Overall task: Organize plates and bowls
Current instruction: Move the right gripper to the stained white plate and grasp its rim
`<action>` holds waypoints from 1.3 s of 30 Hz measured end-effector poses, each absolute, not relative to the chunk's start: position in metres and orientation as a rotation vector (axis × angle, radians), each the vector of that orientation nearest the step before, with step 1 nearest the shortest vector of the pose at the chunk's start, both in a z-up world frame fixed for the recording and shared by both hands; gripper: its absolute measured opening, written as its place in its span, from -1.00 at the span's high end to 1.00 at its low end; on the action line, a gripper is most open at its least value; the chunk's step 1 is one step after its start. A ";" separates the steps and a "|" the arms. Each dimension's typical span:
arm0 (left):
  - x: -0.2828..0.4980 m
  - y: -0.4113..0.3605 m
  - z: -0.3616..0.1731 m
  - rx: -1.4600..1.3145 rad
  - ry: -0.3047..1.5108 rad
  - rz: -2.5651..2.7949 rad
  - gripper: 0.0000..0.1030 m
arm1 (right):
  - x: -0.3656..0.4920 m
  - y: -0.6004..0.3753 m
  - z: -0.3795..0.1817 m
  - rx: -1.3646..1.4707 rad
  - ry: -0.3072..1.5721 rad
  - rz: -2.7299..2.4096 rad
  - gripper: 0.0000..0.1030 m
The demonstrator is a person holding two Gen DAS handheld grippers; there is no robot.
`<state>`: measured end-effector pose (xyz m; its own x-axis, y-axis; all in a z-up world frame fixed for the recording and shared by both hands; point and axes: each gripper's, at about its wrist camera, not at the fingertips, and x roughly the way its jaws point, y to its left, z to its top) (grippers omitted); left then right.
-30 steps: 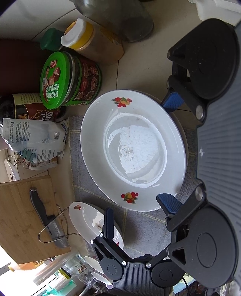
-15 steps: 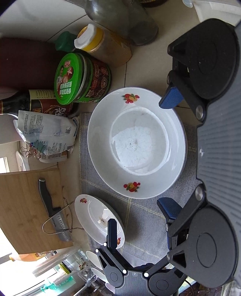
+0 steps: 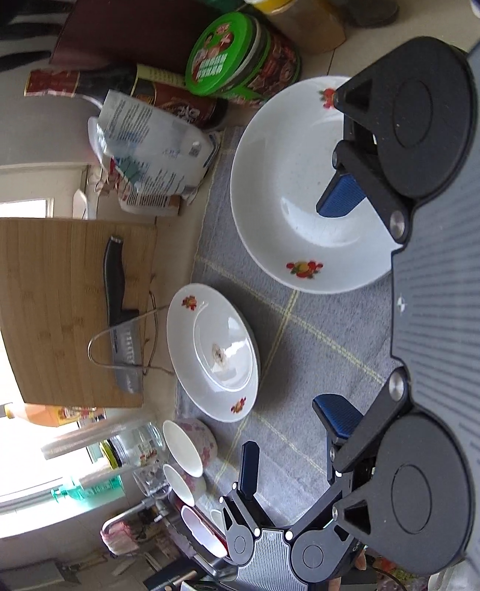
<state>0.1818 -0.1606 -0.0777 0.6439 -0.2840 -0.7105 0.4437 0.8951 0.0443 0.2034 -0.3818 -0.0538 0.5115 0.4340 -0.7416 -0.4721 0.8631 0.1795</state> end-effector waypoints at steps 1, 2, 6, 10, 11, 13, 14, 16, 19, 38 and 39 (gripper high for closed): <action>0.181 -0.156 -0.079 0.218 0.776 -0.392 -0.99 | 0.205 -0.377 -0.055 -0.049 0.879 0.558 -1.00; 0.181 -0.151 -0.079 0.208 0.785 -0.372 -0.99 | 0.205 -0.372 -0.055 -0.048 0.878 0.568 -1.00; 0.184 -0.135 -0.086 0.178 0.804 -0.322 -0.99 | 0.207 -0.358 -0.060 -0.048 0.878 0.576 -1.00; 0.189 -0.121 -0.096 0.165 0.802 -0.309 -0.99 | 0.210 -0.349 -0.064 -0.043 0.891 0.545 -1.00; 0.191 -0.119 -0.100 0.163 0.806 -0.313 -0.99 | 0.211 -0.347 -0.064 -0.042 0.896 0.529 -1.00; 0.197 -0.115 -0.107 0.158 0.811 -0.326 -0.99 | 0.211 -0.344 -0.064 -0.040 0.904 0.512 -1.00; 0.201 -0.113 -0.113 0.156 0.819 -0.335 -0.99 | 0.210 -0.344 -0.063 -0.041 0.905 0.500 -1.00; 0.208 -0.110 -0.120 0.162 0.829 -0.344 -0.99 | 0.211 -0.342 -0.062 -0.043 0.911 0.470 -1.00; 0.220 -0.108 -0.125 0.182 0.814 -0.366 -0.99 | 0.211 -0.340 -0.060 -0.050 0.913 0.427 -1.00; 0.270 -0.102 -0.136 0.198 0.772 -0.463 -1.00 | 0.261 -0.313 -0.058 -0.056 0.956 0.418 -1.00; 0.271 -0.102 -0.136 0.198 0.771 -0.462 -1.00 | 0.267 -0.311 -0.059 -0.056 0.963 0.425 -1.00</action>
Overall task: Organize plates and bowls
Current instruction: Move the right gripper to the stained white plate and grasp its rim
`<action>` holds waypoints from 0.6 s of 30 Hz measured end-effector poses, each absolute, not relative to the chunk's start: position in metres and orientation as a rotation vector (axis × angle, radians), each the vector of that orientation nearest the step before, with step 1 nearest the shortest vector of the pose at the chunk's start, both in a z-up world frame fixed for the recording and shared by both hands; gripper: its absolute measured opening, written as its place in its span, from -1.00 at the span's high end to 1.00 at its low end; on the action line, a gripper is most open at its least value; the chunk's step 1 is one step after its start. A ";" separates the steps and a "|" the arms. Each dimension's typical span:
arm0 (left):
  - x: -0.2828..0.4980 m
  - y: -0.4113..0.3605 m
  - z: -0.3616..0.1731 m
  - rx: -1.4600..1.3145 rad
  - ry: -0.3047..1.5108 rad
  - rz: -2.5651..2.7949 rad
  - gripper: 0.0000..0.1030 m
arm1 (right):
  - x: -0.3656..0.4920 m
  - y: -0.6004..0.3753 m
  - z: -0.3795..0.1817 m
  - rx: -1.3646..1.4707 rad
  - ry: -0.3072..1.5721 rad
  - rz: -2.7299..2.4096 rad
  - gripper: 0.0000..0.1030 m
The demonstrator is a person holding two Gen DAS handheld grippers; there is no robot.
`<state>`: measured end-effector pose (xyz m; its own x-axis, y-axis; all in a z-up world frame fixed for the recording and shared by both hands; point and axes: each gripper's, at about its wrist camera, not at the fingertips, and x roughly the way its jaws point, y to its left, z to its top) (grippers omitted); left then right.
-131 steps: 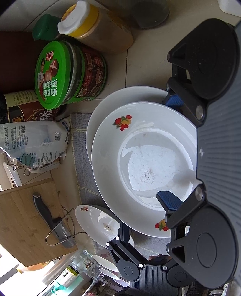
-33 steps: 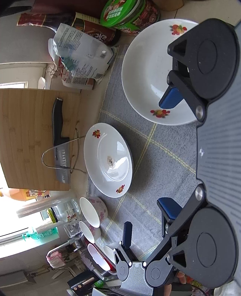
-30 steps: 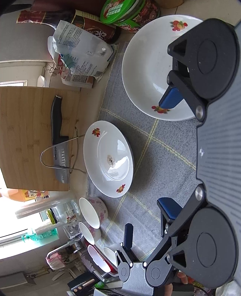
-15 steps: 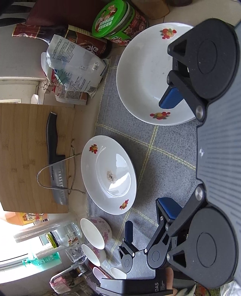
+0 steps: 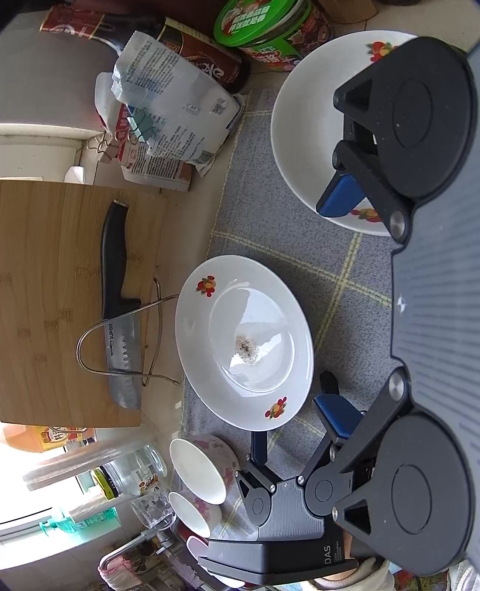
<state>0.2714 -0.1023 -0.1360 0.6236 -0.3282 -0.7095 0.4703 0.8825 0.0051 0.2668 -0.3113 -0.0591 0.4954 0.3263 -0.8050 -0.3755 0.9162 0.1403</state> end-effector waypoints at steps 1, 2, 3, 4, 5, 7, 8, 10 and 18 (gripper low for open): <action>0.272 -0.102 -0.136 0.196 0.770 -0.459 -1.00 | 0.272 -0.309 -0.060 -0.057 0.969 0.436 -1.00; 0.273 -0.102 -0.136 0.193 0.767 -0.455 -1.00 | 0.278 -0.307 -0.061 -0.058 0.973 0.446 -1.00; 0.274 -0.102 -0.137 0.191 0.763 -0.452 -1.00 | 0.284 -0.305 -0.063 -0.059 0.977 0.455 -1.00; 0.274 -0.101 -0.137 0.187 0.760 -0.449 -1.00 | 0.290 -0.303 -0.065 -0.059 0.983 0.463 -1.00; 0.274 -0.101 -0.137 0.188 0.757 -0.450 -1.00 | 0.296 -0.301 -0.067 -0.059 0.992 0.471 -1.00; 0.274 -0.101 -0.137 0.189 0.757 -0.450 -1.00 | 0.309 -0.297 -0.072 -0.056 1.011 0.482 -1.00; 0.274 -0.101 -0.137 0.188 0.757 -0.450 -1.00 | 0.315 -0.295 -0.075 -0.056 1.023 0.490 -1.00; 0.275 -0.101 -0.137 0.188 0.759 -0.449 -1.00 | 0.326 -0.292 -0.080 -0.057 1.038 0.503 -1.00; 0.275 -0.101 -0.138 0.184 0.750 -0.449 -1.00 | 0.367 -0.286 -0.108 -0.002 1.149 0.557 -1.00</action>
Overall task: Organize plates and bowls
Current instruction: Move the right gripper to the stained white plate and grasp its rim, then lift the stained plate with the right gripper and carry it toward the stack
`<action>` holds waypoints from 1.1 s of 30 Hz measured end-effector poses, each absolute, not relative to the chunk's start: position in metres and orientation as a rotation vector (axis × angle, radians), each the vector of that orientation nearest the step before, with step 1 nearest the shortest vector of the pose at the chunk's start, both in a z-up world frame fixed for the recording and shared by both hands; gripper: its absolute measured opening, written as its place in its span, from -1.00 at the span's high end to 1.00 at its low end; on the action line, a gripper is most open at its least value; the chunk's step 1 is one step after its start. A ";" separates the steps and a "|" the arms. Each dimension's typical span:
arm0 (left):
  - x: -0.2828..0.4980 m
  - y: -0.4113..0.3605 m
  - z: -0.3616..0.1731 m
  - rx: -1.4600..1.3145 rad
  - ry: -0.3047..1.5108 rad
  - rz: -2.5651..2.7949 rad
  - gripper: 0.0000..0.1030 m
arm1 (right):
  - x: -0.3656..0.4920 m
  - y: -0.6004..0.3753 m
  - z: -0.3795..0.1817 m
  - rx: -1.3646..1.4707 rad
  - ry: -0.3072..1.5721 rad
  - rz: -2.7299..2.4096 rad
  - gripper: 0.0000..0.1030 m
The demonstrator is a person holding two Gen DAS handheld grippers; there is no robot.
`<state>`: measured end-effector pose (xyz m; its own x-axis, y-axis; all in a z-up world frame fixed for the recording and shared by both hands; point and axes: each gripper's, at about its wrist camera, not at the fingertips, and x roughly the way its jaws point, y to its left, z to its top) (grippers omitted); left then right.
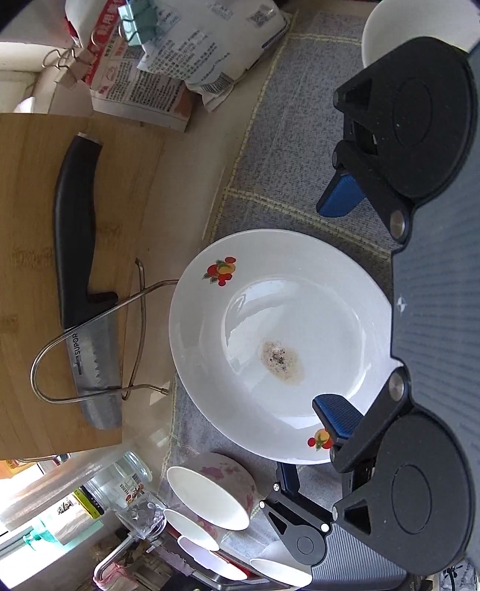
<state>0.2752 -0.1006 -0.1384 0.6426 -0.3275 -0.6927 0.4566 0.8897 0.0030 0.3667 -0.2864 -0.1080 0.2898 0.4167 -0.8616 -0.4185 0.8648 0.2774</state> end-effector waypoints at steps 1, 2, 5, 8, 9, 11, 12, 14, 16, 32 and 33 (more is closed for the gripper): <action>0.275 -0.100 -0.139 0.184 0.747 -0.450 -1.00 | 0.370 -0.286 -0.110 0.005 1.157 0.567 -1.00; 0.274 -0.100 -0.139 0.183 0.745 -0.450 -1.00 | 0.373 -0.285 -0.113 0.011 1.166 0.576 -1.00; 0.273 -0.100 -0.139 0.185 0.741 -0.453 -1.00 | 0.383 -0.282 -0.119 0.025 1.183 0.601 -1.00; 0.274 -0.098 -0.139 0.187 0.739 -0.458 -1.00 | 0.392 -0.279 -0.120 0.031 1.179 0.626 -1.00; 0.274 -0.097 -0.139 0.188 0.739 -0.459 -1.00 | 0.395 -0.279 -0.120 0.035 1.180 0.632 -1.00; 0.275 -0.096 -0.139 0.190 0.740 -0.462 -1.00 | 0.402 -0.278 -0.121 0.043 1.179 0.646 -1.00; 0.276 -0.095 -0.139 0.190 0.739 -0.465 -1.00 | 0.404 -0.278 -0.121 0.044 1.179 0.653 -1.00; 0.276 -0.094 -0.139 0.197 0.739 -0.475 -1.00 | 0.409 -0.276 -0.121 0.047 1.180 0.669 -1.00; 0.277 -0.094 -0.139 0.200 0.737 -0.484 -1.00 | 0.413 -0.274 -0.121 0.042 1.180 0.682 -1.00; 0.269 -0.097 -0.135 0.254 0.705 -0.525 -0.99 | 0.436 -0.265 -0.121 0.029 1.177 0.750 -0.99; 0.267 -0.097 -0.134 0.260 0.701 -0.526 -0.99 | 0.436 -0.264 -0.120 0.025 1.175 0.753 -0.96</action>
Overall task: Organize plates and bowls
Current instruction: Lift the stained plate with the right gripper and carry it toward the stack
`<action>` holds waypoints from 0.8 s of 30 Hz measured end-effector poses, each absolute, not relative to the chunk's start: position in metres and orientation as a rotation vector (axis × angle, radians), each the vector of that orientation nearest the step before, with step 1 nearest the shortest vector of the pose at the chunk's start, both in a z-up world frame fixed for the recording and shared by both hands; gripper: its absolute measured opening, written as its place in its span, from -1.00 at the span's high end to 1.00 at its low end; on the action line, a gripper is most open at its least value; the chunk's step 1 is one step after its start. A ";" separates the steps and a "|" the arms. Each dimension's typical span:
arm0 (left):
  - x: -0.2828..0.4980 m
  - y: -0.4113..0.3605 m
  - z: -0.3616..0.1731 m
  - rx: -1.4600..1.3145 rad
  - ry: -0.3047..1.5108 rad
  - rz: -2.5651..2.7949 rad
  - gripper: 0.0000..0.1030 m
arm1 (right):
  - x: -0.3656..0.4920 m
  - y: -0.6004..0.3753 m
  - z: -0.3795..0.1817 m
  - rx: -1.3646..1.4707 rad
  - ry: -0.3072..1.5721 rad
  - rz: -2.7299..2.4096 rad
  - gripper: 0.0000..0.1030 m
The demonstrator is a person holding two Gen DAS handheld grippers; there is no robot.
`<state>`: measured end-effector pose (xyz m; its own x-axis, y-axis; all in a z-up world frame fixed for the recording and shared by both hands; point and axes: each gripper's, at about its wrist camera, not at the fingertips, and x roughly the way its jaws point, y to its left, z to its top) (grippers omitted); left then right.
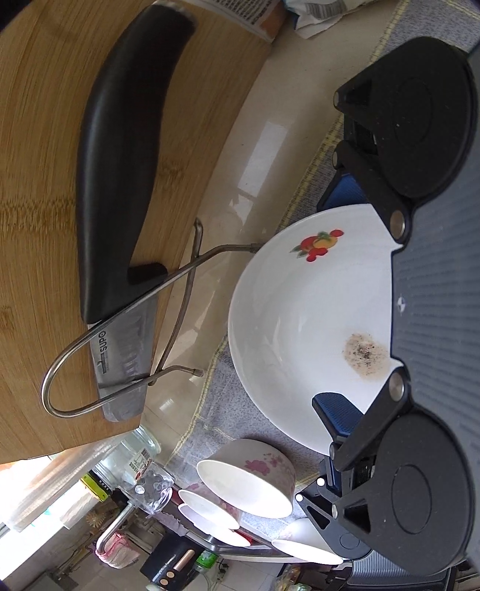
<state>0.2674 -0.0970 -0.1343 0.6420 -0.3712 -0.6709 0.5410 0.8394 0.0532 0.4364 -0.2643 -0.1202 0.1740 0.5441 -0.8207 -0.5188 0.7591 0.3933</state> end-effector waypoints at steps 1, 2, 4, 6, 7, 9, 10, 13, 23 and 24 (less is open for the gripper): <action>0.266 -0.097 -0.134 0.264 0.697 -0.528 -1.00 | 0.437 -0.263 -0.120 0.022 1.177 0.760 -0.93; 0.266 -0.098 -0.134 0.267 0.696 -0.529 -1.00 | 0.438 -0.261 -0.120 0.018 1.177 0.763 -0.92; 0.265 -0.098 -0.133 0.267 0.697 -0.530 -1.00 | 0.439 -0.260 -0.120 0.008 1.174 0.764 -0.90; 0.265 -0.099 -0.133 0.273 0.693 -0.530 -1.00 | 0.440 -0.259 -0.121 0.004 1.172 0.766 -0.89; 0.264 -0.100 -0.132 0.276 0.691 -0.531 -1.00 | 0.440 -0.259 -0.121 0.004 1.171 0.767 -0.88; 0.264 -0.101 -0.132 0.281 0.689 -0.531 -1.00 | 0.442 -0.260 -0.121 0.006 1.170 0.770 -0.86; 0.264 -0.101 -0.132 0.280 0.690 -0.530 -1.00 | 0.442 -0.260 -0.121 0.006 1.171 0.770 -0.85; 0.263 -0.101 -0.131 0.279 0.690 -0.528 -1.00 | 0.443 -0.260 -0.121 0.000 1.170 0.772 -0.82; 0.264 -0.100 -0.132 0.280 0.691 -0.531 -1.00 | 0.446 -0.259 -0.120 -0.014 1.167 0.784 -0.79; 0.264 -0.100 -0.132 0.280 0.691 -0.531 -1.00 | 0.446 -0.259 -0.120 -0.013 1.166 0.784 -0.79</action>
<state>0.2644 -0.1000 -0.1316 0.6460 -0.3699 -0.6678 0.5503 0.8319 0.0715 0.4455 -0.2591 -0.1195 0.1647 0.5440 -0.8227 -0.5566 0.7399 0.3778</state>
